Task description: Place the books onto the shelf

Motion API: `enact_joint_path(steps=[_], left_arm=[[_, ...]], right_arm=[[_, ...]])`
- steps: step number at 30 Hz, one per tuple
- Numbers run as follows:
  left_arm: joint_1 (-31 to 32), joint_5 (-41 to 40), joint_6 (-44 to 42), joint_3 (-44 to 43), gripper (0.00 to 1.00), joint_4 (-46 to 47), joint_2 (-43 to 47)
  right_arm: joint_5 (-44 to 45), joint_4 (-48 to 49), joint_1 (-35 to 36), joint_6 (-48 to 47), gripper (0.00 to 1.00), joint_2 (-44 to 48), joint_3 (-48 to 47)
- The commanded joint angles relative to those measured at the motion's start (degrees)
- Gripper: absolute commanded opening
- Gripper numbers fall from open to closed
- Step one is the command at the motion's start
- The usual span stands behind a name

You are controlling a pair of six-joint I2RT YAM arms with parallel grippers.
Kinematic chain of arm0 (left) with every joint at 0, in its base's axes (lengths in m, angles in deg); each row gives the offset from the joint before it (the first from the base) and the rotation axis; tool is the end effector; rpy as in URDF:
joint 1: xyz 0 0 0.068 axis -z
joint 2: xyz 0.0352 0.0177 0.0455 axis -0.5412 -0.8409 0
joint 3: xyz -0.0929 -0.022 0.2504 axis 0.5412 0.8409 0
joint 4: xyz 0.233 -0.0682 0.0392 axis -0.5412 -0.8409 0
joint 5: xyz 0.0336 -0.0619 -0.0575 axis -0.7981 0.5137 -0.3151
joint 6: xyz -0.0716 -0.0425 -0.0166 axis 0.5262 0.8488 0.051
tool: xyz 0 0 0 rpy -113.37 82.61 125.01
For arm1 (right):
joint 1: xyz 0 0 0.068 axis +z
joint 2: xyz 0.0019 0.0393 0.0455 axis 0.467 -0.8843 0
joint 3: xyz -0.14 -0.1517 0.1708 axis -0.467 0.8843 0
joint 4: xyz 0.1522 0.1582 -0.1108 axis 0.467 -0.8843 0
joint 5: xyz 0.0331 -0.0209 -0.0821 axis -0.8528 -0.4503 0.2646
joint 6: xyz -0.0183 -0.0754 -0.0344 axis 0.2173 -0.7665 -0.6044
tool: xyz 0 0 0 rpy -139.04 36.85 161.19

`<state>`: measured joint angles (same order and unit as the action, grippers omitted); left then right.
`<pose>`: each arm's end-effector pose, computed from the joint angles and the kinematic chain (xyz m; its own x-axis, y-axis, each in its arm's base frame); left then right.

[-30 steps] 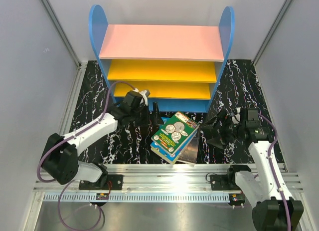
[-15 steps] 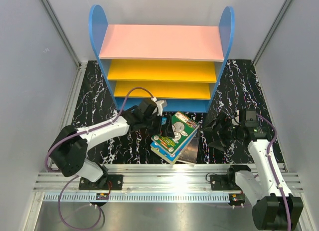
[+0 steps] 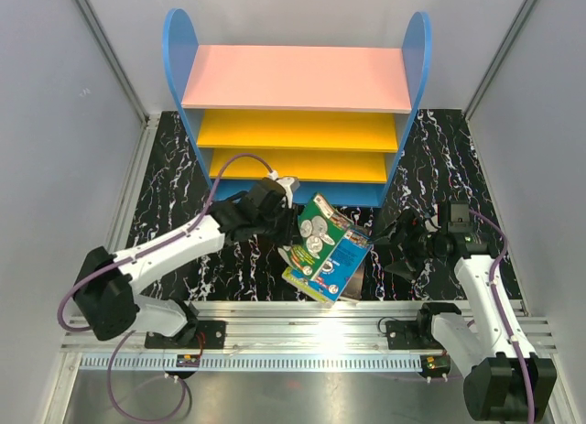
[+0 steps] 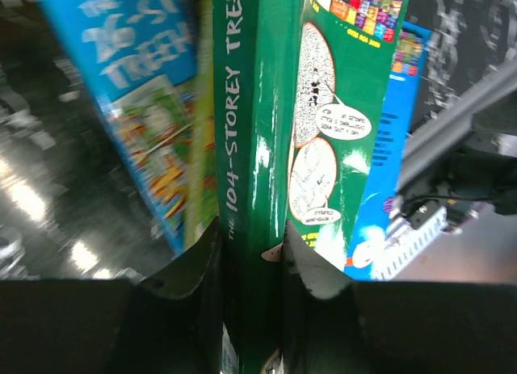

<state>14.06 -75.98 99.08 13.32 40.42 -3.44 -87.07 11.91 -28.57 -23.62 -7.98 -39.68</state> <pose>0.1962 -0.2297 0.2284 -0.8721 0.1218 -0.4739 0.3775 0.7836 -0.4933 0.1509 0.0418 0.2066 -0.8146 0.5795 0.0251 0.4281 0.5715 0.7001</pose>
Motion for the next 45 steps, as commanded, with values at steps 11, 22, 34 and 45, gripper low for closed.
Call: enact_joint_path(steps=[11,22,34,45], left_arm=[[-0.16,-11.20,2.47,5.80,0.00,-9.99,24.73],[-1.47,-14.19,5.65,4.96,0.00,-11.04,36.27],[-17.28,-2.16,0.28,-13.94,0.00,-7.71,24.41],[-29.14,9.25,5.02,-22.57,0.00,1.95,17.28]], right_arm=[[0.55,-1.67,0.38,-2.24,1.00,0.83,0.88],[-1.21,-3.24,0.38,-2.76,1.00,3.55,2.91],[-2.44,-5.35,0.38,-4.52,1.00,4.69,2.47],[-2.09,-6.06,3.10,-5.13,1.00,5.49,2.56]])
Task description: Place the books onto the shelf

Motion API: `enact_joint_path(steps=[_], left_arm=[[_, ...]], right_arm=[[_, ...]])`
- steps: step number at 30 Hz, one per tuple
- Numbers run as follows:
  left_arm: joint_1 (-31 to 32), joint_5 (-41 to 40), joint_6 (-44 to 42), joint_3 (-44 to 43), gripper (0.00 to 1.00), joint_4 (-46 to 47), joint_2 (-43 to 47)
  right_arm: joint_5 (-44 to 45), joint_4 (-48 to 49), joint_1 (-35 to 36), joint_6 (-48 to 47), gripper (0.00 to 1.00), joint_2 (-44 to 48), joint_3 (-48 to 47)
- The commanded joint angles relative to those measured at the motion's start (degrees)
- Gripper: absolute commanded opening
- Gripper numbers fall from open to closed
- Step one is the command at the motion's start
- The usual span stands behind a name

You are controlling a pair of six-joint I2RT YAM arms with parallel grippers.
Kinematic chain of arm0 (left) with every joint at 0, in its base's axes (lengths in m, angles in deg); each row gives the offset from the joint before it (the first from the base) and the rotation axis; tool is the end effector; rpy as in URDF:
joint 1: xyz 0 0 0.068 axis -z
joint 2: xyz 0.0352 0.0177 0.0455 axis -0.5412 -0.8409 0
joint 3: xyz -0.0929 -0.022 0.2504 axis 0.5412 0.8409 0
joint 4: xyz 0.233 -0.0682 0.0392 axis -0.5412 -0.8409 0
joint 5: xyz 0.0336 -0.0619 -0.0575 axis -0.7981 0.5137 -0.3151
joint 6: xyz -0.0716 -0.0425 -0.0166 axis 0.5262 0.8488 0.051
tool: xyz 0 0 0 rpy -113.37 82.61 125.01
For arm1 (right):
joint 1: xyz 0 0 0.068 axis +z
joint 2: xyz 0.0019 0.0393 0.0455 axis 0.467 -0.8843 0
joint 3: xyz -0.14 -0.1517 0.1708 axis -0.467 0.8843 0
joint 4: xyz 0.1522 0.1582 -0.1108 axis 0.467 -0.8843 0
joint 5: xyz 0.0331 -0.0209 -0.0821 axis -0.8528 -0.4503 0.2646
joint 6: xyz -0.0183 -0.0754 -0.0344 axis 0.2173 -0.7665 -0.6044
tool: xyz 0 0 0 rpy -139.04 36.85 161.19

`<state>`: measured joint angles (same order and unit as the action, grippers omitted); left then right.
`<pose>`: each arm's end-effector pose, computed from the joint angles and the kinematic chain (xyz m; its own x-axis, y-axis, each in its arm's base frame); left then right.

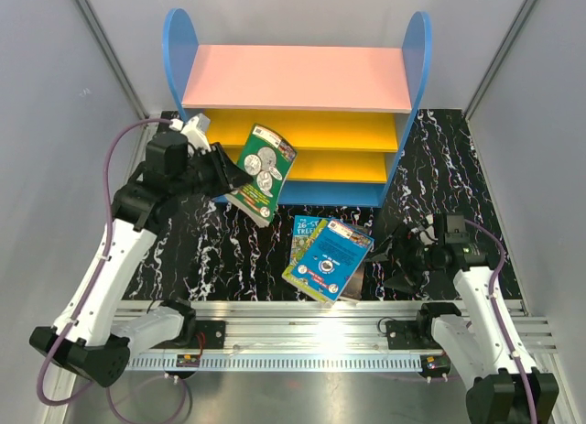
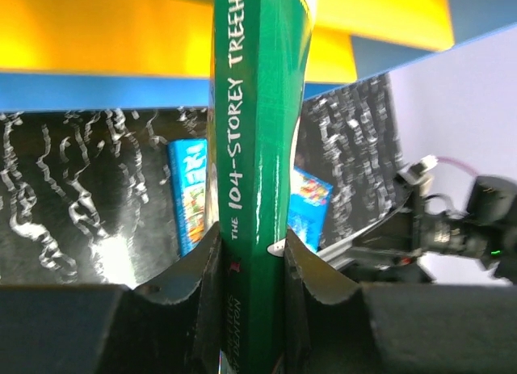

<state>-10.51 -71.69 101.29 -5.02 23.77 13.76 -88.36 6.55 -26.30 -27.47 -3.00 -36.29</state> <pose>0.2069 -0.1058 0.3820 -0.7053 -0.3310 -0.6269 0.1973 0.7577 -0.6221 0.1238 0.0484 0.1946 -0.8665 0.4972 0.0446 0.3879 0.6143 0.6872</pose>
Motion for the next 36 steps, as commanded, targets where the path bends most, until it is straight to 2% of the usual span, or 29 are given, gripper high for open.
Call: enact_joint_path(steps=[1,7,11,20,22,24,26,28,31,36], left_arm=[[-5.73,6.04,3.60,-3.71,0.00,19.83,0.08],[-15.66,15.61,10.37,-0.99,0.00,27.92,1.48],[-21.46,19.66,17.39,6.12,0.00,36.35,3.77],[-22.17,15.46,18.47,11.85,0.00,39.61,-0.44],[-22.17,13.35,17.94,9.75,0.13,38.23,-2.90],[-22.17,8.89,17.23,7.99,0.19,33.92,-4.39],[-22.17,5.89,17.85,6.93,0.40,31.73,-4.66],[-22.17,2.54,18.29,6.58,0.54,31.27,-5.10],[-22.17,-1.24,18.29,6.67,0.66,29.34,-5.72],[-22.17,-1.78,17.23,4.04,0.73,25.57,-8.00]], right_arm=[[-0.71,-0.79,0.92,-1.46,1.00,0.33,-1.18],[1.04,-1.41,2.24,-2.69,1.00,-0.29,-2.94],[2.27,-1.67,2.85,-3.75,1.00,-1.08,-4.35],[3.42,0.52,4.52,-4.01,1.00,-3.89,-6.54],[3.68,0.70,4.87,-3.93,1.00,-4.51,-6.98],[3.77,0.88,4.88,-3.93,1.00,-5.03,-6.99],[3.59,1.40,4.96,-3.75,1.00,-5.30,-6.81],[3.33,1.76,4.88,-3.40,1.00,-5.56,-6.29],[2.89,2.46,4.88,-2.70,1.00,-5.83,-5.41],[1.93,3.95,4.88,-1.47,1.00,-7.14,-3.74]])
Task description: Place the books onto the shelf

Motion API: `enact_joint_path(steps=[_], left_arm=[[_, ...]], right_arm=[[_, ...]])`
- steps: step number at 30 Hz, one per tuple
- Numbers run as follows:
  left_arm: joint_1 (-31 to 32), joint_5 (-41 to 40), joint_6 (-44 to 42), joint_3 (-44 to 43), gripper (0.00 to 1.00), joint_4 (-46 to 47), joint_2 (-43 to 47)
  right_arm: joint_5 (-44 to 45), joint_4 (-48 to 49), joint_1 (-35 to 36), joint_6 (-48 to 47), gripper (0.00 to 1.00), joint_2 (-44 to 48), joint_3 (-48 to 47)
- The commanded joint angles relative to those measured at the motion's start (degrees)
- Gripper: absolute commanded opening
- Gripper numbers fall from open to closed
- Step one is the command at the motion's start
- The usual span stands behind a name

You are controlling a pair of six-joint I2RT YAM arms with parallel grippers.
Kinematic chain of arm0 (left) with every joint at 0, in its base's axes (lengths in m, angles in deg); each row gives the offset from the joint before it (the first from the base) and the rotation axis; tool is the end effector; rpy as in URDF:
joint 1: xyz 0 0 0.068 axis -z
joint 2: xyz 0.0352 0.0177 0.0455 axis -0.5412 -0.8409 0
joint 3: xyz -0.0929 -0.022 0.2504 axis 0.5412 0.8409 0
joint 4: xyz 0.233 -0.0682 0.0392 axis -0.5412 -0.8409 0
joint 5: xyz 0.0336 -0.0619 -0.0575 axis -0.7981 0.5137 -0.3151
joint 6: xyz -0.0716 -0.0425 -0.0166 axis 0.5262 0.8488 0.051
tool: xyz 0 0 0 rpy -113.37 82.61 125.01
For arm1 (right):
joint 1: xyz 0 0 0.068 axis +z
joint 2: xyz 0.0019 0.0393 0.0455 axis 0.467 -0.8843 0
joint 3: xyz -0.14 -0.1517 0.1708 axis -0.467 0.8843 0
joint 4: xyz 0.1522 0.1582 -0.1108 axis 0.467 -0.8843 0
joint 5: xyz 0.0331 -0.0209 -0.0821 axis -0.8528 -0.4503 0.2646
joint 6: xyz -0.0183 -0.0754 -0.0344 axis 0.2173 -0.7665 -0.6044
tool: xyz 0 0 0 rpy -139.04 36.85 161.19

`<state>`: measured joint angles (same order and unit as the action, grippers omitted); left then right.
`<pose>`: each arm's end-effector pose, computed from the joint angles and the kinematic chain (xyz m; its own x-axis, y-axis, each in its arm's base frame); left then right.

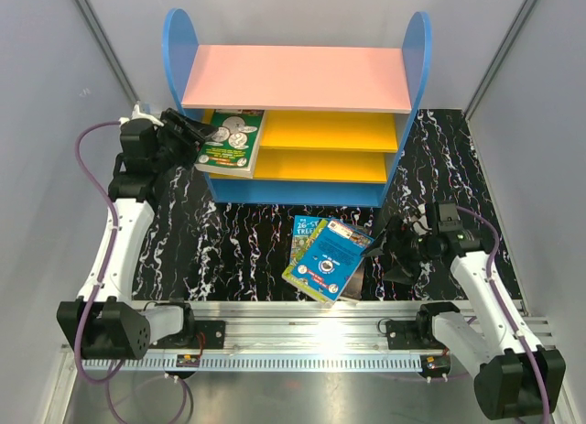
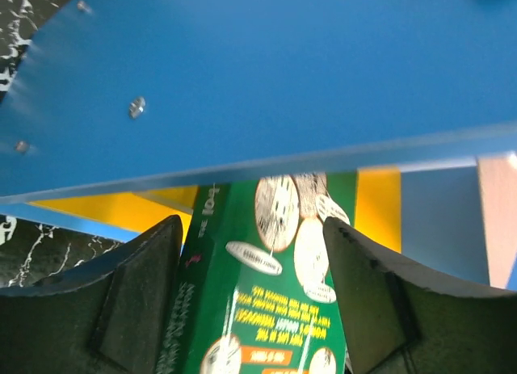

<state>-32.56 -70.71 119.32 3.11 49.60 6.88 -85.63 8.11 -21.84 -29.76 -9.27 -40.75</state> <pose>0.2923 -0.0218 0.3629 -0.4006 -0.7803 -0.4802 -0.0992 0.5580 -0.8239 0.1416 0.0573 0.2042 -0.9073 0.4206 -0.0010 0.3156 0.6825 0.6592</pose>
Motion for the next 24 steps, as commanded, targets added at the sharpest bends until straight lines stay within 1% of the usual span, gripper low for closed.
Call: enact_joint_path(steps=[1,3,6,7,9,10,11,12,14,15,18,21,22,23,24], left_arm=[[-0.12,-2.67,-1.32,-4.54,0.74,-1.93,-1.29],[-0.12,-3.11,-1.85,-5.77,0.76,-3.87,-0.86],[-0.12,-5.39,-2.91,-6.73,0.77,-9.49,0.55],[-0.21,-6.35,-3.26,-6.91,0.77,-13.07,0.90],[-0.12,-10.57,-4.05,-8.13,0.80,-17.04,2.22],[-0.12,-12.23,-4.83,-8.67,0.82,-20.80,2.57],[-0.12,-15.47,-5.36,-9.19,0.83,-22.58,3.01],[-0.12,-16.03,-5.89,-9.72,0.86,-24.17,3.88],[-0.12,-20.23,-7.91,-10.69,0.86,-27.34,4.85],[-0.12,-20.51,-8.79,-10.52,0.86,-27.87,5.64],[-2.32,-19.99,-11.52,-8.59,0.77,-28.75,8.72],[-2.67,-17.98,-12.49,-5.52,0.54,-30.07,12.05],[-2.67,-16.57,-12.14,-3.94,0.46,-28.77,13.19],[-2.49,-12.12,-11.61,0.86,0.27,-27.45,15.38],[-2.58,-9.64,-10.91,3.34,0.17,-25.96,16.71]], right_arm=[[-1.16,2.84,0.50,1.18,1.00,-1.13,0.90],[-1.60,3.37,0.50,1.44,1.00,-2.10,1.77],[-1.95,3.98,0.50,1.71,1.00,-2.98,2.65],[-2.13,4.33,0.50,1.80,1.00,-2.98,2.75],[-1.95,4.34,0.42,2.06,1.00,-2.72,2.92],[-1.78,4.51,0.50,2.32,1.00,-2.37,3.01],[-1.69,4.69,0.50,2.50,1.00,-1.93,3.10],[-1.77,4.69,0.50,2.67,1.00,-1.75,3.19],[-1.78,4.60,0.50,3.03,1.00,-1.58,3.36],[-1.69,4.60,0.50,3.03,1.00,-1.40,3.36],[-1.43,4.08,0.42,2.76,1.00,-1.22,3.28],[-0.99,3.64,0.42,2.50,1.00,-1.14,3.27],[-0.72,3.29,0.50,2.24,1.00,-1.05,3.10],[-0.55,3.28,0.42,2.15,1.00,-1.05,3.10],[-0.20,3.19,0.42,1.97,1.00,-1.05,3.10]])
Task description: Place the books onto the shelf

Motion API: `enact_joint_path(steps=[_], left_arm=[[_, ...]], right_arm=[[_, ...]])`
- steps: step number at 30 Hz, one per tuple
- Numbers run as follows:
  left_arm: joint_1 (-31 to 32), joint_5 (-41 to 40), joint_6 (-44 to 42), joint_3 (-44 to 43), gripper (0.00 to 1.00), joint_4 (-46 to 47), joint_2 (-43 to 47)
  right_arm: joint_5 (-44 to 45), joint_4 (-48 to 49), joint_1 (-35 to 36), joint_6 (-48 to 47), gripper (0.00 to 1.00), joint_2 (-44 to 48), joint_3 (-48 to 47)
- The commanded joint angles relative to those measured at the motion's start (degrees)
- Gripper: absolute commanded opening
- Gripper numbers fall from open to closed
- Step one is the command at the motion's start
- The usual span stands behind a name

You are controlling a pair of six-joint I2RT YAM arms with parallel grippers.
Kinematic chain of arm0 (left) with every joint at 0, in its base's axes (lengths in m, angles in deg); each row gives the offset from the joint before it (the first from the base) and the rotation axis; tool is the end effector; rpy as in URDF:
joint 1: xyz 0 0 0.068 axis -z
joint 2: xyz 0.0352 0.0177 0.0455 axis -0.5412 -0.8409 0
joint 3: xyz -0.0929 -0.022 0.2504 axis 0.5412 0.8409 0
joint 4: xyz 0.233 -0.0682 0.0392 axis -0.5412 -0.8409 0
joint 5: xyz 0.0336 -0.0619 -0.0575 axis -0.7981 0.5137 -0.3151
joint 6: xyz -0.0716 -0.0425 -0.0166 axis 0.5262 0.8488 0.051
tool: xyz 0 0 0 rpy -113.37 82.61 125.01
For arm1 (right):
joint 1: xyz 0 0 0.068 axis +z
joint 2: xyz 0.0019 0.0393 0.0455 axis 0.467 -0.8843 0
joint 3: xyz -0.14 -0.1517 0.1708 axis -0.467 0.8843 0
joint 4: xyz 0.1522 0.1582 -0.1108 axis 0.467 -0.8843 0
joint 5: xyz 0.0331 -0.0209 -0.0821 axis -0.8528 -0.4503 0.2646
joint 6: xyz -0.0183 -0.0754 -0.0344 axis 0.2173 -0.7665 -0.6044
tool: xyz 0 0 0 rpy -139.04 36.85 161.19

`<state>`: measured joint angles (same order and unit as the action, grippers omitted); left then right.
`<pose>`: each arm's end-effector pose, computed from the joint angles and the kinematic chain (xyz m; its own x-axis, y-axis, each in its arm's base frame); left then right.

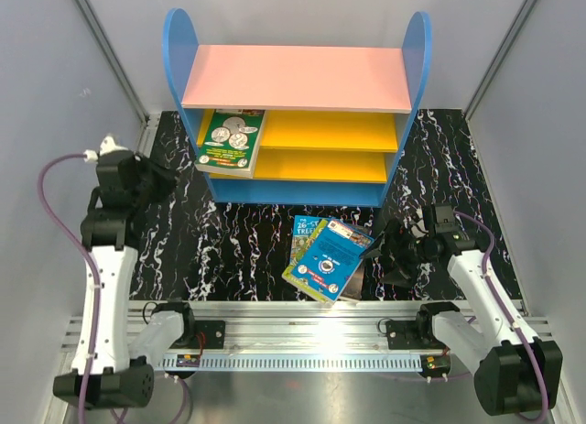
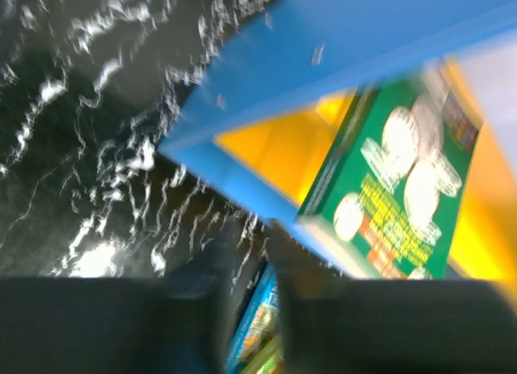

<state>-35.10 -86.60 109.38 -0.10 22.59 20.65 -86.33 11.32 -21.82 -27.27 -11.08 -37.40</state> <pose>0.2043 0.0080 0.3731 -0.3123 -0.7149 -0.6255 -0.3579 0.6985 -0.6197 0.1438 0.0583 0.1867 -0.8934 0.4448 0.0623 0.3743 0.6605 0.6509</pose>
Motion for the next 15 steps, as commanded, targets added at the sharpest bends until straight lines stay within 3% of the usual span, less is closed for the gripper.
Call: enact_joint_path(steps=[1,2,6,11,15], left_arm=[[0.04,8.45,1.21,9.80,0.07,4.56,4.08],[0.74,11.69,2.19,12.62,0.00,6.33,6.18],[6.18,12.87,5.27,21.25,0.00,13.81,9.28],[17.59,6.55,6.33,17.31,0.00,16.54,4.54],[21.48,5.57,8.18,14.06,0.00,20.67,-1.61]], right_arm=[[0.59,-0.02,0.39,-0.61,1.00,0.59,-0.25],[0.68,0.16,0.48,-0.61,1.00,0.50,-0.25],[0.68,0.25,0.48,-0.87,1.00,-0.90,-0.77],[0.86,1.03,0.48,-1.22,1.00,-1.69,-0.42],[0.86,0.77,0.39,-1.49,0.99,-1.78,-0.60]])
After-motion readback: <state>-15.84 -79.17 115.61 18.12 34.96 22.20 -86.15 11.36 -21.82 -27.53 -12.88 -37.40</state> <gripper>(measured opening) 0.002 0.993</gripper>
